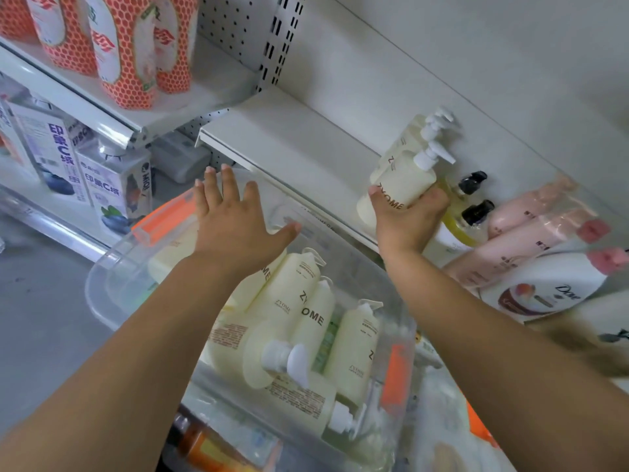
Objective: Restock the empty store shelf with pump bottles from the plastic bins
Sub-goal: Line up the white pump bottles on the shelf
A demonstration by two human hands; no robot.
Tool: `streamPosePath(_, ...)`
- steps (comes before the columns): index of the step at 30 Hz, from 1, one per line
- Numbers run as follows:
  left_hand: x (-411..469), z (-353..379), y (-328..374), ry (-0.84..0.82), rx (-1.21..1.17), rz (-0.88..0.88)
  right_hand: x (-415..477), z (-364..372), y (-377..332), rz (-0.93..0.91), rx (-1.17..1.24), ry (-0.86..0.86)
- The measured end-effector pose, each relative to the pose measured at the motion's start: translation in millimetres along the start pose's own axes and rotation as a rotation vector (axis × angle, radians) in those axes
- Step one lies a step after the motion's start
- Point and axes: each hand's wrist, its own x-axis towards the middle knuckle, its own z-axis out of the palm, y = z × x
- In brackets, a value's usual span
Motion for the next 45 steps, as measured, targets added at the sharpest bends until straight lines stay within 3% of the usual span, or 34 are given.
streamPosePath(34, -5, 2, -10, -0.024, 0.059, 0.059, 25, 14, 24, 0.167, -0.181, -0.276)
streamPosePath(41, -13, 1, -11, -0.074, -0.074, 0.123, -35, -29, -3, 0.235, 0.019, -0.374)
streamPosePath(45, -24, -5, -16, -0.123, -0.232, 0.115, -88, -73, -24, 0.258, 0.152, -0.531)
